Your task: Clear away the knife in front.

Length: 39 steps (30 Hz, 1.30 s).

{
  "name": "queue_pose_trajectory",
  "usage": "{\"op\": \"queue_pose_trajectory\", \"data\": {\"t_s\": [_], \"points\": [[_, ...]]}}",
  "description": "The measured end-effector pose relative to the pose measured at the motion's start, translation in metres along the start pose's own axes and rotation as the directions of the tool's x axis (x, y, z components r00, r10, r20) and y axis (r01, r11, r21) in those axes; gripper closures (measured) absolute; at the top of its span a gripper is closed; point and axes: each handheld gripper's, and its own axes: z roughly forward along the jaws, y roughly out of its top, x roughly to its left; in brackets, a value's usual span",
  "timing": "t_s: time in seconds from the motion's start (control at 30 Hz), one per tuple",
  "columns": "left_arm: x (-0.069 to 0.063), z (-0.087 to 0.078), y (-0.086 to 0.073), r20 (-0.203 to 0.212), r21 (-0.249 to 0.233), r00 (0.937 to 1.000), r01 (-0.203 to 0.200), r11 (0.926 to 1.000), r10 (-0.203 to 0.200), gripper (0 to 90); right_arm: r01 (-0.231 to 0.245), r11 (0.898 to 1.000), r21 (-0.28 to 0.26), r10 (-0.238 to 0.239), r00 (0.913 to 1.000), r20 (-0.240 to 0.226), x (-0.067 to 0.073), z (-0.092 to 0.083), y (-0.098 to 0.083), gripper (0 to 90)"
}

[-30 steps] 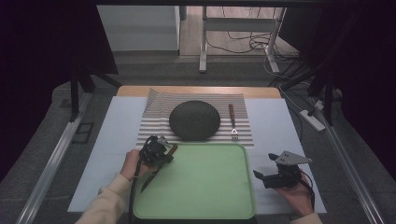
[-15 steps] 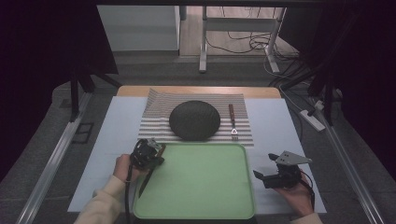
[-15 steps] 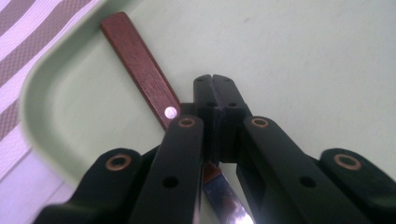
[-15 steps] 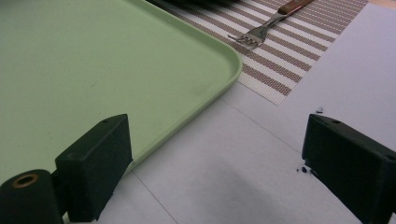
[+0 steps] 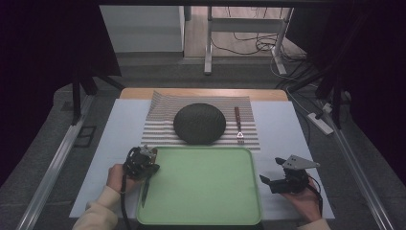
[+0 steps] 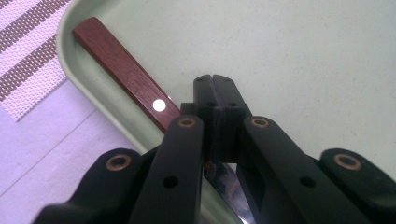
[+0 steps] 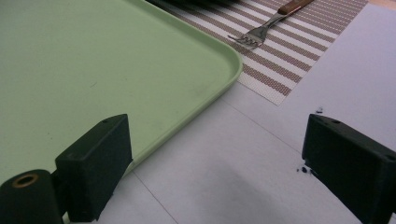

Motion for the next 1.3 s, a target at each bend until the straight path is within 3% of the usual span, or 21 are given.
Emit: {"op": "queue_pose_trajectory", "data": {"t_s": [0.37,0.63,0.67,0.7,0.73,0.77,0.83,0.87,0.9,0.97,1.0,1.1,1.13,1.3], "points": [[-0.004,-0.004,-0.004,-0.011,-0.012,0.9999,0.010,0.9999,-0.011,88.5,0.001,1.000,-0.001,-0.001,1.0000,-0.001,0.000,0.000,0.000,8.4],[-0.005,-0.013,-0.004,-0.016,-0.098,0.9998,0.010,0.9952,-0.012,88.5,0.001,1.000,-0.004,-0.001,1.0000,-0.004,0.000,-0.001,0.000,8.4],[-0.004,-0.019,-0.007,-0.026,-0.151,0.9994,0.020,0.9883,-0.024,88.5,0.002,1.000,-0.005,-0.002,1.0000,-0.005,0.000,-0.001,0.000,8.4],[-0.004,-0.019,-0.007,-0.026,-0.151,0.9994,0.020,0.9883,-0.024,88.5,0.002,1.000,-0.005,-0.002,1.0000,-0.005,0.000,-0.001,0.000,8.4],[-0.002,-0.025,-0.013,-0.041,-0.201,0.9977,0.044,0.9787,-0.054,88.5,0.004,1.000,-0.005,-0.004,1.0000,-0.008,0.000,0.000,0.000,8.4],[-0.002,-0.025,-0.013,-0.041,-0.201,0.9977,0.044,0.9787,-0.054,88.5,0.004,1.000,-0.005,-0.004,1.0000,-0.008,0.000,0.000,0.000,8.4],[0.000,-0.031,-0.021,-0.042,-0.252,0.9956,0.070,0.9653,-0.083,88.5,0.007,1.000,-0.005,-0.007,0.9999,-0.009,0.000,-0.001,0.000,8.4],[0.002,-0.037,-0.030,-0.049,-0.289,0.9922,0.096,0.9524,-0.115,88.5,0.006,1.000,-0.007,-0.006,0.9999,-0.011,0.000,-0.001,0.000,8.4],[0.002,-0.037,-0.030,-0.049,-0.289,0.9922,0.096,0.9524,-0.115,88.4,0.006,1.000,-0.007,-0.006,0.9999,-0.011,0.000,-0.001,0.000,8.4],[0.005,-0.041,-0.039,-0.031,-0.312,0.9890,0.127,0.9414,-0.144,84.4,0.007,1.000,-0.008,-0.007,0.9999,-0.012,0.000,0.000,0.000,8.4],[0.006,-0.044,-0.048,-0.044,-0.332,0.9834,0.152,0.9311,-0.176,69.7,0.010,1.000,-0.009,-0.010,0.9999,-0.012,0.001,-0.001,0.000,8.4],[0.008,-0.045,-0.055,-0.039,-0.332,0.9801,0.171,0.9278,-0.194,53.9,0.012,1.000,-0.015,-0.012,0.9998,-0.013,0.001,-0.001,0.000,8.4],[0.008,-0.045,-0.060,-0.059,-0.329,0.9754,0.182,0.9267,-0.212,49.1,0.010,1.000,-0.021,-0.010,0.9998,-0.016,0.001,-0.002,0.000,8.4],[0.008,-0.045,-0.064,-0.081,-0.334,0.9706,0.188,0.9236,-0.227,39.2,0.016,0.999,-0.029,-0.016,0.9997,-0.019,0.001,-0.002,0.001,8.4]]}}
